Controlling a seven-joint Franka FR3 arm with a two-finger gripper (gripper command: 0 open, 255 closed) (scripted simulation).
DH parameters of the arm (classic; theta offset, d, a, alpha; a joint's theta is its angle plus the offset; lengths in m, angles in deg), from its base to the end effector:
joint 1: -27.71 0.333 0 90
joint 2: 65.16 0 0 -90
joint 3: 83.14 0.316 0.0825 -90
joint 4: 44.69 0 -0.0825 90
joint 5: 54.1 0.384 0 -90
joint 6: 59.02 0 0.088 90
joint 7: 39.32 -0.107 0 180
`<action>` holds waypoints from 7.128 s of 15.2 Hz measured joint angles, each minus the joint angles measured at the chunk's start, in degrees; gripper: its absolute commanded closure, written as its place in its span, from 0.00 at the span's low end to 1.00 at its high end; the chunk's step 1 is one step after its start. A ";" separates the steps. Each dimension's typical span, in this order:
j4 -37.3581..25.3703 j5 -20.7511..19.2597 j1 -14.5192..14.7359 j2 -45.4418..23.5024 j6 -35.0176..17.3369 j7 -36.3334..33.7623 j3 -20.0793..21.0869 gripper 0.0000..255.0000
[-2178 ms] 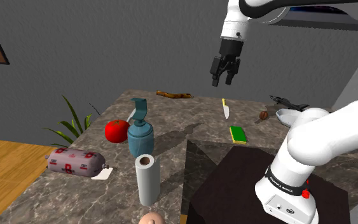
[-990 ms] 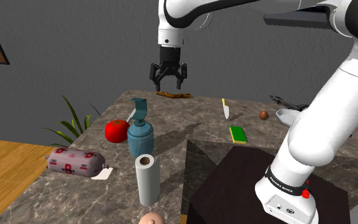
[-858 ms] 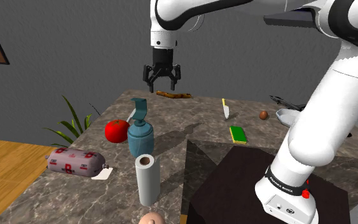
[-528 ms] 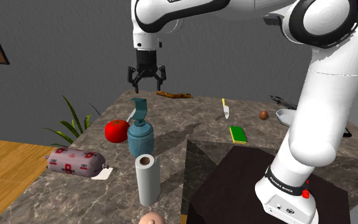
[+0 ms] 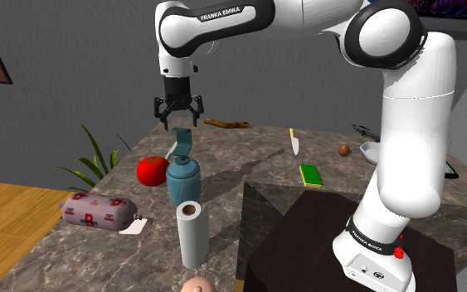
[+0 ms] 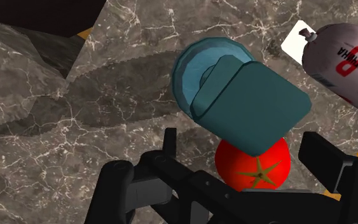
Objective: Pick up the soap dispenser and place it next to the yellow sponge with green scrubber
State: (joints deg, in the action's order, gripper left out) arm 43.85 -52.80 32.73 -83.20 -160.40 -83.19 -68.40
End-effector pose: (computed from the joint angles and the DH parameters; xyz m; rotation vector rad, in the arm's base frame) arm 0.6120 0.2023 0.4689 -3.0193 0.6674 0.1888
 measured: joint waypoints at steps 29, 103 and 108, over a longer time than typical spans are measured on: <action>-2.63 0.08 0.10 0.45 3.06 -0.31 0.10 1.00; -3.76 -16.37 -18.93 44.74 47.47 64.20 -41.15 1.00; 3.55 -16.80 -19.40 48.18 43.57 62.61 -40.45 1.00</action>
State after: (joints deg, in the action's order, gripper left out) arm 47.40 -69.60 13.33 -35.02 -116.83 -20.58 -108.85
